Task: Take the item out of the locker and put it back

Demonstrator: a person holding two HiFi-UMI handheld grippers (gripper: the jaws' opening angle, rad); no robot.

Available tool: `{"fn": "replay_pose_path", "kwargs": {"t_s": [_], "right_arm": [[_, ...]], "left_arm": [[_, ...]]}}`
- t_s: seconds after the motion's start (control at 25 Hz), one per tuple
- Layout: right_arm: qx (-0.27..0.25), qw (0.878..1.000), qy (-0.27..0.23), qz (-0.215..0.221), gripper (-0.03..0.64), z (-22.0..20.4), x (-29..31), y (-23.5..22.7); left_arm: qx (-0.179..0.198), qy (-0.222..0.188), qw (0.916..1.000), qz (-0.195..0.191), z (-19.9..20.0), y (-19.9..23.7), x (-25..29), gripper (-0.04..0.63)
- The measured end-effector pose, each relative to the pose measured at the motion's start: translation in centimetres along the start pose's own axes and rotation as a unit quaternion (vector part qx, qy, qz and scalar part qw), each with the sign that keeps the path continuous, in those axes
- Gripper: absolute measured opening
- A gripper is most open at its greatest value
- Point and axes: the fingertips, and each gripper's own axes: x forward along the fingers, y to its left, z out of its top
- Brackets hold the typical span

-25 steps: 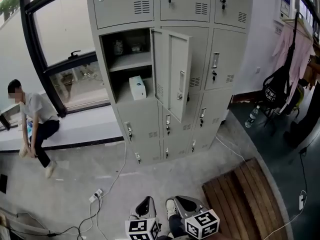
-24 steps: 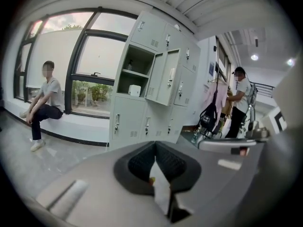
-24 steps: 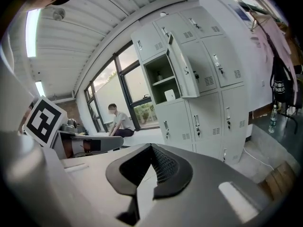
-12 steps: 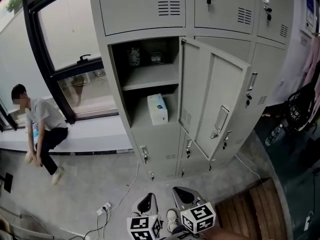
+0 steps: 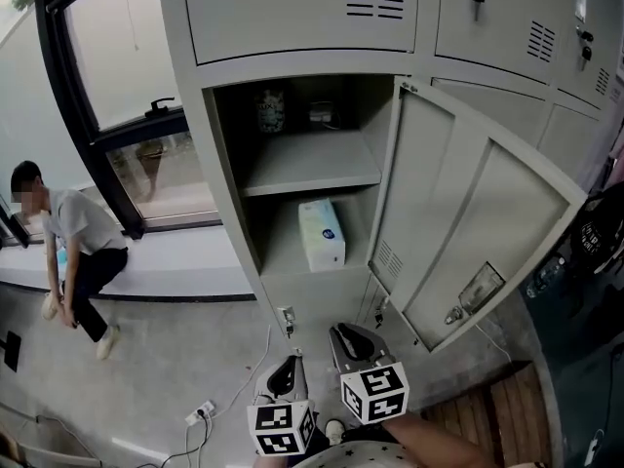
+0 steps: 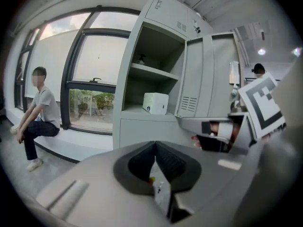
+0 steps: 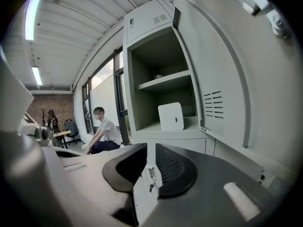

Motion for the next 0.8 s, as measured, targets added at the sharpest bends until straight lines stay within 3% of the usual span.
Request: {"fn": "replay_pose_path", "kwargs": {"t_s": [0.12, 0.32, 0.4, 0.8], "right_arm": [[0.009, 1.000, -0.008, -0.005, 0.120, 1.3, 2.6, -1.0], [0.004, 0.998, -0.046, -0.044, 0.362, 5.1, 7.3, -3.7], [0.000, 0.996, -0.061, -0.061, 0.421, 6.6, 9.1, -4.7], [-0.023, 0.990, -0.046, -0.130, 0.453, 8.5, 16.7, -7.4]], "left_arm": [[0.001, 0.001, 1.0000, -0.008, 0.8, 0.5, 1.5, 0.006], [0.004, -0.001, 0.9997, -0.024, 2.4, 1.4, 3.7, 0.006], [0.006, 0.003, 0.9996, -0.026, 2.7, 1.8, 4.4, 0.006], [0.008, 0.015, 0.9996, -0.024, 3.1, 4.5, 5.4, 0.006]]}}
